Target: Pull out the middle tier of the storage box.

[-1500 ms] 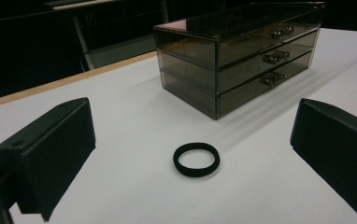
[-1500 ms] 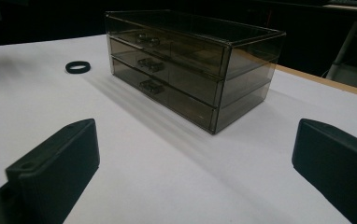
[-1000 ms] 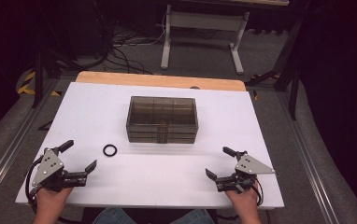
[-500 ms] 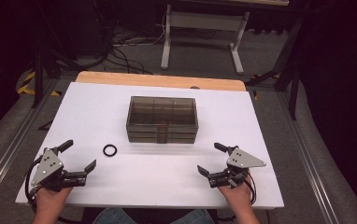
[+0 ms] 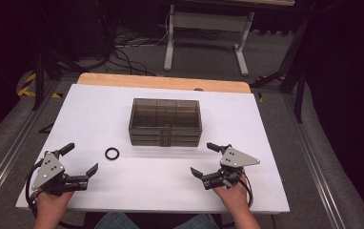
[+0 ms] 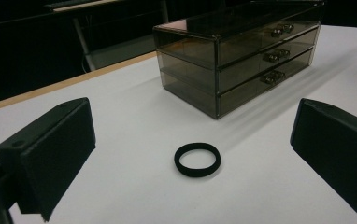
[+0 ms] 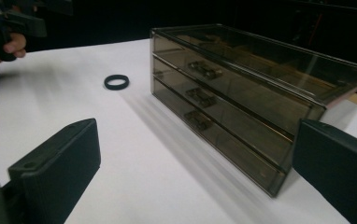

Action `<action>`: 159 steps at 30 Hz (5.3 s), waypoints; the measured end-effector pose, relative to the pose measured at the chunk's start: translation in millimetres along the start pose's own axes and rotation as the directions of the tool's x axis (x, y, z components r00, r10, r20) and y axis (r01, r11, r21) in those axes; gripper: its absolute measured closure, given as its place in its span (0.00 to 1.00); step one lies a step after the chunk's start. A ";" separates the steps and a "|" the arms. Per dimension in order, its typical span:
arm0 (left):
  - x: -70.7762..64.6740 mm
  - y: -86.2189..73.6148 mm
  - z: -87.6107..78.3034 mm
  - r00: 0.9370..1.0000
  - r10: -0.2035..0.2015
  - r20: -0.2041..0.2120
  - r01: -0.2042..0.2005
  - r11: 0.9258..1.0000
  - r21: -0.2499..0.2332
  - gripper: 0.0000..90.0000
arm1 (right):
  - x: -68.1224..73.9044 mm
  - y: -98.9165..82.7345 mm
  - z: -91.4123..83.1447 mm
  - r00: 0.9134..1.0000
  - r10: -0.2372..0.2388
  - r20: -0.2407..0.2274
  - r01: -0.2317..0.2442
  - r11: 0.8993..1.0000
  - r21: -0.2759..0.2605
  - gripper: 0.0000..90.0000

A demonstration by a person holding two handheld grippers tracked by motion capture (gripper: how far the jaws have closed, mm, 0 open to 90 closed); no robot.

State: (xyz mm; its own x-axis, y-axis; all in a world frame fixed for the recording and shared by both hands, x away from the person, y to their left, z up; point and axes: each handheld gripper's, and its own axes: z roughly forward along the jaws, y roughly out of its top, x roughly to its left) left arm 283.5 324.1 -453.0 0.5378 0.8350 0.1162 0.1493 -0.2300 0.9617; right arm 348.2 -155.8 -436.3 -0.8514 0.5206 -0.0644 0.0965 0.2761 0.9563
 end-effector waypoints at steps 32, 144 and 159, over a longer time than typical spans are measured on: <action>0.8 0.1 -0.2 1.000 0.002 0.001 -0.002 1.000 -0.001 0.01 | 22.2 26.0 51.4 0.989 -0.094 -0.112 0.101 0.993 0.055 0.05; 0.5 0.4 0.5 1.000 0.005 0.008 -0.005 1.000 -0.001 0.01 | 86.2 -8.8 133.9 0.265 -0.937 0.226 0.668 0.347 0.658 0.64; 0.5 0.5 0.6 1.000 0.009 0.009 -0.009 1.000 0.001 0.01 | 82.9 -16.9 146.2 0.208 -0.958 0.196 0.674 0.286 0.682 0.69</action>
State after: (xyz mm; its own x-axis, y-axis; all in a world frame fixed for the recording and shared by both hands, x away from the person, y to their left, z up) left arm 284.4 324.1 -452.6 0.5466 0.8283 0.1231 0.1451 -0.2384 0.9603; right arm 351.4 0.8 -499.5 -0.1684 0.0021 -0.9857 -0.1943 0.9803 0.0352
